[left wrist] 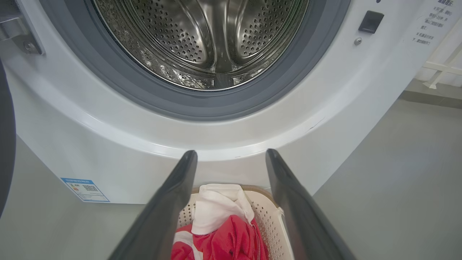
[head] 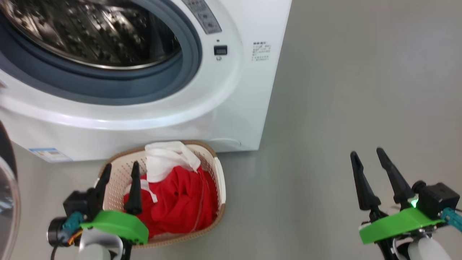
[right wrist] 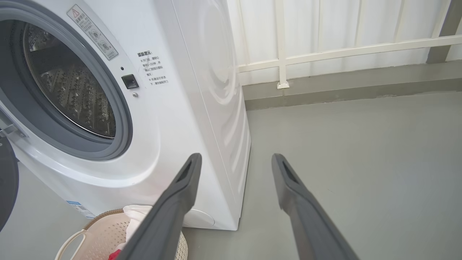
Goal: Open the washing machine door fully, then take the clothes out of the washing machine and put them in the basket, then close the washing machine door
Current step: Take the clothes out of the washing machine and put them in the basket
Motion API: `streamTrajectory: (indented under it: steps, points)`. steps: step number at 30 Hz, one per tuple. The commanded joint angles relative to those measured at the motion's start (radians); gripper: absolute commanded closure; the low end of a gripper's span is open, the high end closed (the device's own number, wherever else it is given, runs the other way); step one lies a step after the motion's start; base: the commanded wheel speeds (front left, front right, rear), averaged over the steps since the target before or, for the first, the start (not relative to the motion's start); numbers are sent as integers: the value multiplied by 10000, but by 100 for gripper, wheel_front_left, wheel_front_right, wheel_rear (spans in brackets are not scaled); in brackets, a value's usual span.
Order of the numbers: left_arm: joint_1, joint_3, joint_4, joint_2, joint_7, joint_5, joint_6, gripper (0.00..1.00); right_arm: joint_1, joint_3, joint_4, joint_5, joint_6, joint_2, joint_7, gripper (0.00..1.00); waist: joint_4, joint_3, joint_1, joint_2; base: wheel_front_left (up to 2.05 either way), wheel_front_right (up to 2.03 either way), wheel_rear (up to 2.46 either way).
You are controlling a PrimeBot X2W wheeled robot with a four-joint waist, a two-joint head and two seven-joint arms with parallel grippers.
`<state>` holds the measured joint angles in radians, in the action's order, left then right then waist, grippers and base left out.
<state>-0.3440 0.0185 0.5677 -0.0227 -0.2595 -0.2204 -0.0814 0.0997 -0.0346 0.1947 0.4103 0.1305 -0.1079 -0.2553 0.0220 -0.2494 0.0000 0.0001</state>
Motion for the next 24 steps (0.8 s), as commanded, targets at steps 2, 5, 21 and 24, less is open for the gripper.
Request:
streamTrajectory:
  steps: [2,5,21,24]
  points:
    - [546,257,-770,-275,-22,167,-164,0,-322,-77,-162,-189,2,-3,-65,0,-162,719,0,-1,0,0,0]
    - [996,265,-1253,-275,-22,258,-229,0,-593,-23,-122,-221,2,43,-65,0,-217,1066,0,-1,0,0,0]
    - [3228,400,-3281,-275,-22,512,-355,0,-1891,345,-156,-326,2,160,-65,0,-364,2159,0,-1,0,0,0]
    - [3675,378,-3590,-275,-22,494,-300,0,-2132,416,-182,-361,2,178,-65,0,-330,2239,0,-1,0,0,0]
